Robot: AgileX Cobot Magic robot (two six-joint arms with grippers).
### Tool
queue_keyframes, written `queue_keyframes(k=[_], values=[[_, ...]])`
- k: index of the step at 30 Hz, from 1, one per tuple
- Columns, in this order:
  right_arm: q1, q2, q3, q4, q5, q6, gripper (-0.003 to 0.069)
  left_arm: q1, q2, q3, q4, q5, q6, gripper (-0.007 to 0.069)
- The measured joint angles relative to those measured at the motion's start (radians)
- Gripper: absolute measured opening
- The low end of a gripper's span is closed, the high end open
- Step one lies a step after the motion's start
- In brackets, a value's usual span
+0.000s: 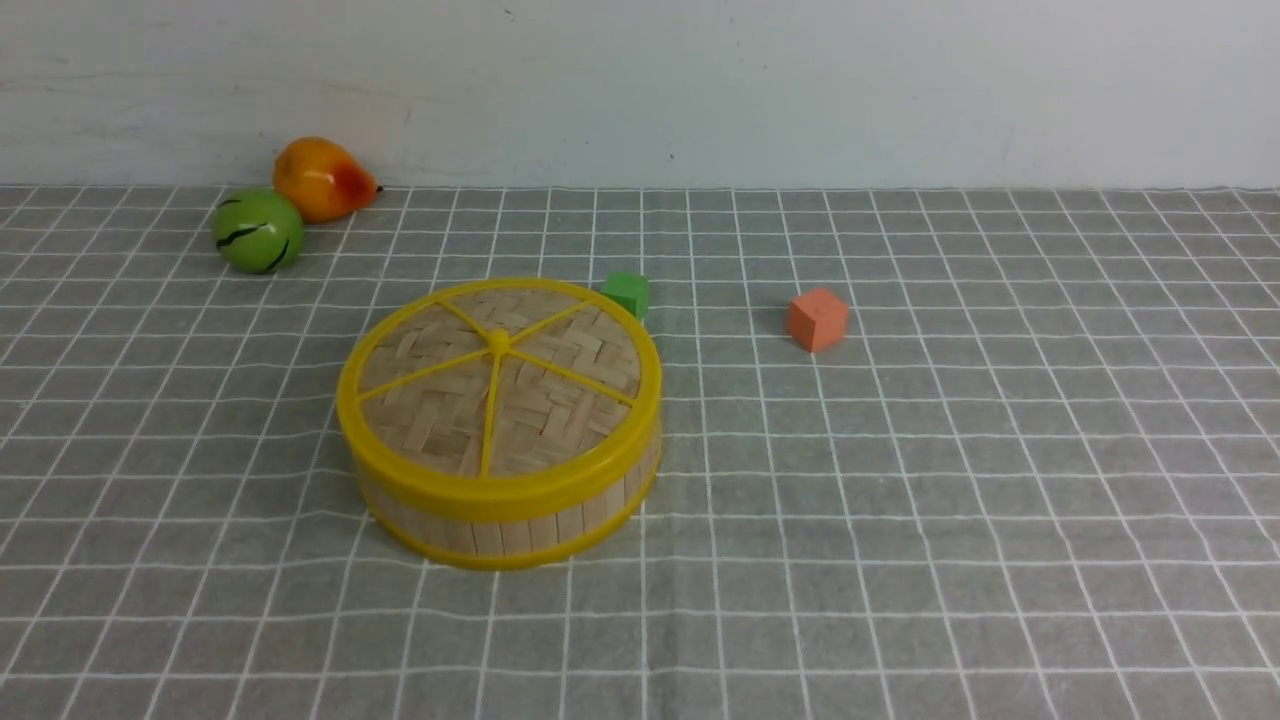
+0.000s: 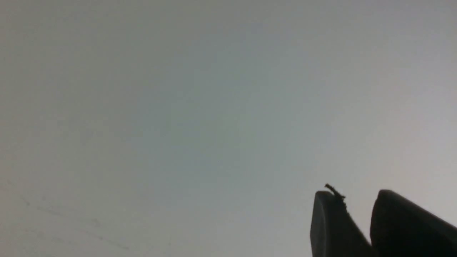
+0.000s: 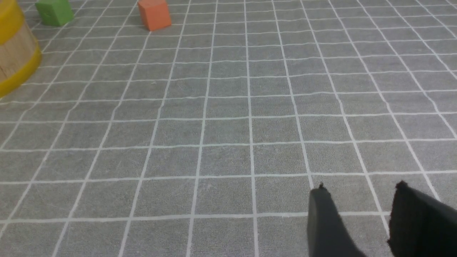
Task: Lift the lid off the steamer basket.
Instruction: Use the left arm to lift the lid of the steamer
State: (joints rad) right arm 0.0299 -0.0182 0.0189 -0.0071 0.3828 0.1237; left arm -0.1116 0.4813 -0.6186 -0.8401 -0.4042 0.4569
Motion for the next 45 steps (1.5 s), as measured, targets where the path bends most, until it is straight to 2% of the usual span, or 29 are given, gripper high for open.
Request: queue_keyframes(k=[2, 5, 6, 8, 9, 10, 11, 13, 15, 24, 30, 34, 35, 38, 42, 45], values=[[0.0, 0.0, 0.0, 0.0, 0.0, 0.0, 0.0241, 0.001, 0.085, -0.012, -0.021, 0.05, 0.004, 0.0171], [0.0, 0.0, 0.0, 0.0, 0.0, 0.0, 0.0241, 0.001, 0.189, -0.055, -0.002, 0.244, 0.011, 0.0162], [0.0, 0.0, 0.0, 0.0, 0.0, 0.0, 0.0241, 0.001, 0.286, -0.106, 0.017, 0.429, 0.011, 0.0139], [0.0, 0.0, 0.0, 0.0, 0.0, 0.0, 0.0241, 0.001, 0.38, -0.17, 0.032, 0.629, 0.01, 0.0104], [0.0, 0.0, 0.0, 0.0, 0.0, 0.0, 0.0241, 0.001, 0.454, -0.222, 0.043, 0.797, 0.01, 0.0064], [0.0, 0.0, 0.0, 0.0, 0.0, 0.0, 0.0241, 0.001, 0.467, -0.231, 0.043, 0.797, 0.01, 0.0064], [0.0, 0.0, 0.0, 0.0, 0.0, 0.0, 0.0241, 0.001, 0.574, -0.306, 0.054, 1.003, 0.009, 0.0006], [0.0, 0.0, 0.0, 0.0, 0.0, 0.0, 0.0241, 0.001, 0.671, -0.381, 0.054, 1.149, 0.008, -0.0013], [0.0, 0.0, 0.0, 0.0, 0.0, 0.0, 0.0241, 0.001, 0.737, -0.436, 0.054, 1.218, 0.008, -0.0013], [0.0, 0.0, 0.0, 0.0, 0.0, 0.0, 0.0241, 0.001, 0.895, -0.585, 0.057, 1.318, -0.04, -0.0013], [0.0, 0.0, 0.0, 0.0, 0.0, 0.0, 0.0241, 0.001, 0.984, -0.772, 0.16, 1.355, -0.157, -0.0013], [0.0, 0.0, 0.0, 0.0, 0.0, 0.0, 0.0241, -0.056, 1.1, -1.007, 0.403, 1.429, -0.324, -0.0013], [0.0, 0.0, 0.0, 0.0, 0.0, 0.0, 0.0241, -0.061, 1.1, -1.016, 0.415, 1.432, -0.332, -0.0013], [0.0, 0.0, 0.0, 0.001, 0.0, 0.0, 0.0241, -0.168, 1.223, -1.166, 0.626, 1.461, -0.474, -0.0013], [0.0, 0.0, 0.0, 0.0, 0.0, 0.0, 0.0241, -0.267, 1.337, -1.261, 0.821, 1.472, -0.538, -0.0008], [0.0, 0.0, 0.0, 0.0, 0.0, 0.0, 0.0241, -0.303, 1.412, -1.291, 0.89, 1.474, -0.565, 0.0057]])
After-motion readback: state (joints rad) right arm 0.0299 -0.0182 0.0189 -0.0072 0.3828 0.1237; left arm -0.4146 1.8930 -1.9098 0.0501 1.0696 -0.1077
